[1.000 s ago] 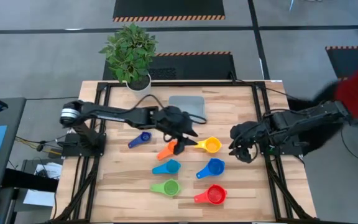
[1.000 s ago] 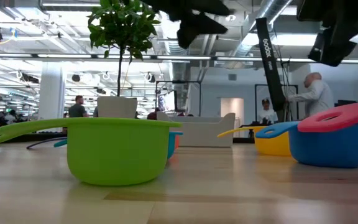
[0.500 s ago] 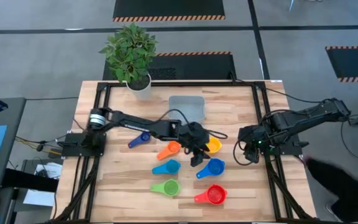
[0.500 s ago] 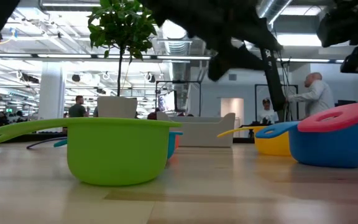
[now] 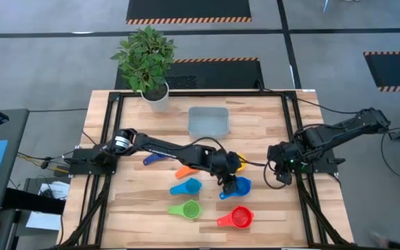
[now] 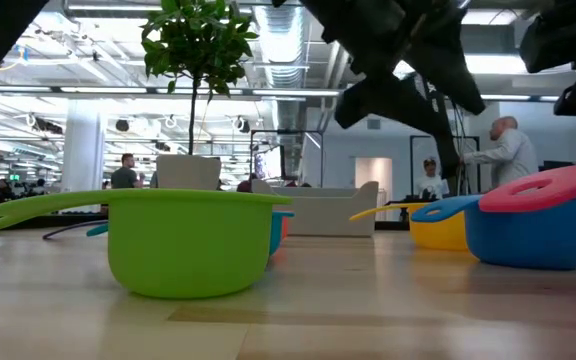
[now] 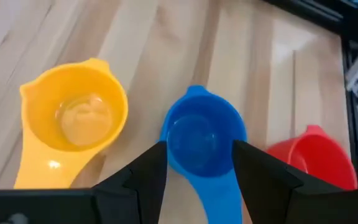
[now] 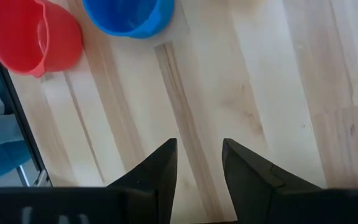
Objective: Nest measuring cups in basket
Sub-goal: Stack the blue measuring cup on top of the red measuring cup
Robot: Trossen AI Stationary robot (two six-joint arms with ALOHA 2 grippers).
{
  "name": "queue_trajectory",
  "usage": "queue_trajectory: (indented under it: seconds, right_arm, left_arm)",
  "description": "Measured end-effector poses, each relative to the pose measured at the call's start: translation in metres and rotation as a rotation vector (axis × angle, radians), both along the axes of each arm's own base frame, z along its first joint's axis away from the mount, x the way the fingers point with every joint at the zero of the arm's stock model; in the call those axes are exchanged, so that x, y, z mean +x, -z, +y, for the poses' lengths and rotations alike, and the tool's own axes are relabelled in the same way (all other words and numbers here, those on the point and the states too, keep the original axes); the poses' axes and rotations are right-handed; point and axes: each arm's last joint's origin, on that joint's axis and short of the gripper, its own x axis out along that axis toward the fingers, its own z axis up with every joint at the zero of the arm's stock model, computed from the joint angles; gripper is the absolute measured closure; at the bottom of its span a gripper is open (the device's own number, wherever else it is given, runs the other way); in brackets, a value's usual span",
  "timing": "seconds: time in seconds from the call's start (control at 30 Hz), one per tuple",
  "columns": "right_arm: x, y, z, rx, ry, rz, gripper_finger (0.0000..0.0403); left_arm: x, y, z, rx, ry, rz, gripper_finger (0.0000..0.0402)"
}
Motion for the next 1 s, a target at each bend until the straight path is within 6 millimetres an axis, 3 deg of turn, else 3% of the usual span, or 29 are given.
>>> queue_trajectory:
  seconds: [0.13, 0.37, 1.0]
  right_arm:
    - [-0.001, 0.000, 0.002, -0.001, -0.018, 0.004, 0.0248]
    - [-0.003, 0.000, 0.005, -0.003, -0.040, 0.007, 0.0243]
    - [-0.003, 0.000, 0.005, -0.004, -0.040, 0.010, 0.0243]
  left_arm:
    - [-0.001, 0.004, 0.001, 0.002, -0.057, 0.029, 0.0232]
    - [0.004, 0.029, -0.001, -0.024, -0.068, 0.084, 0.0232]
    - [0.008, 0.043, -0.011, -0.036, -0.115, 0.057, 0.0233]
